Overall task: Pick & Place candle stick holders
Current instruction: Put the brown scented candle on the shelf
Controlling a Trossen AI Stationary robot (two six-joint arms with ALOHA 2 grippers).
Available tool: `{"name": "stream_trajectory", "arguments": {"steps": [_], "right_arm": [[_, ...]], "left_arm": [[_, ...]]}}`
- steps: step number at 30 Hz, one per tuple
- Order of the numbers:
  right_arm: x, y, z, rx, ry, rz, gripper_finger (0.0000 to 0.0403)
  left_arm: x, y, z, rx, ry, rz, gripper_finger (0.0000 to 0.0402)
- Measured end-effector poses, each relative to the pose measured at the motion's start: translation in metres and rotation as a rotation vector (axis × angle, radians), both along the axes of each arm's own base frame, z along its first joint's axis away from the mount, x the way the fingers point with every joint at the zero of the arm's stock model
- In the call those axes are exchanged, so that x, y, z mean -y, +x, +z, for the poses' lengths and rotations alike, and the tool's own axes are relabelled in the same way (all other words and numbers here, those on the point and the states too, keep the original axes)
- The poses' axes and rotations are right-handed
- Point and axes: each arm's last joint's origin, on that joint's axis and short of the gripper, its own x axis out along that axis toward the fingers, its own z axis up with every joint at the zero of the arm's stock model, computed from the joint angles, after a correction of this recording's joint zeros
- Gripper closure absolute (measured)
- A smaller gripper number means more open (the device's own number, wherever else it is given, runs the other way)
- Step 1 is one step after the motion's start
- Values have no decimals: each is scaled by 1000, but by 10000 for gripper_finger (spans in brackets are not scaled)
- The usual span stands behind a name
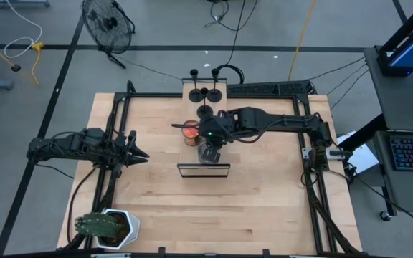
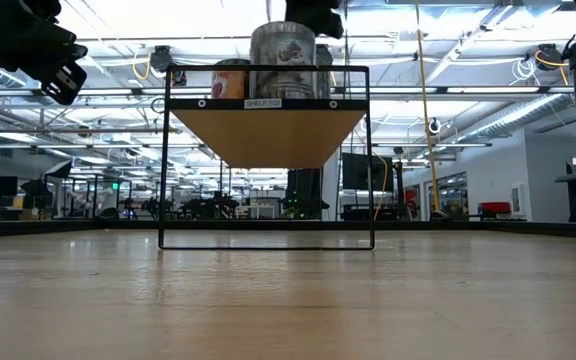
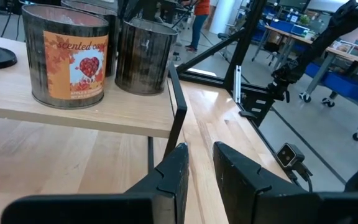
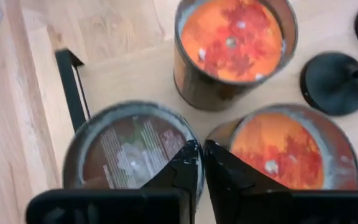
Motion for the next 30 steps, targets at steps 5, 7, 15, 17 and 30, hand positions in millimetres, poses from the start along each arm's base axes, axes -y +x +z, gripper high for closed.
{"name": "stream_trajectory", "arguments": {"steps": [5, 7, 15, 17, 30], "right_arm": [[0, 5, 3, 57, -4, 8, 360], [0, 5, 3, 60, -4, 7, 354], [-13, -6, 17, 95, -76, 15, 357], [-22, -16, 27, 108, -107, 21, 365], [-49, -47, 21, -97, -103, -51, 402]], "left_arm": [[0, 0, 0, 0, -2, 0, 321], [0, 0, 0, -1, -6, 1, 321], [0, 0, 0, -2, -10, 1, 321], [0, 0, 0, -2, -9, 1, 321], [0, 0, 0, -2, -8, 1, 321]]}}
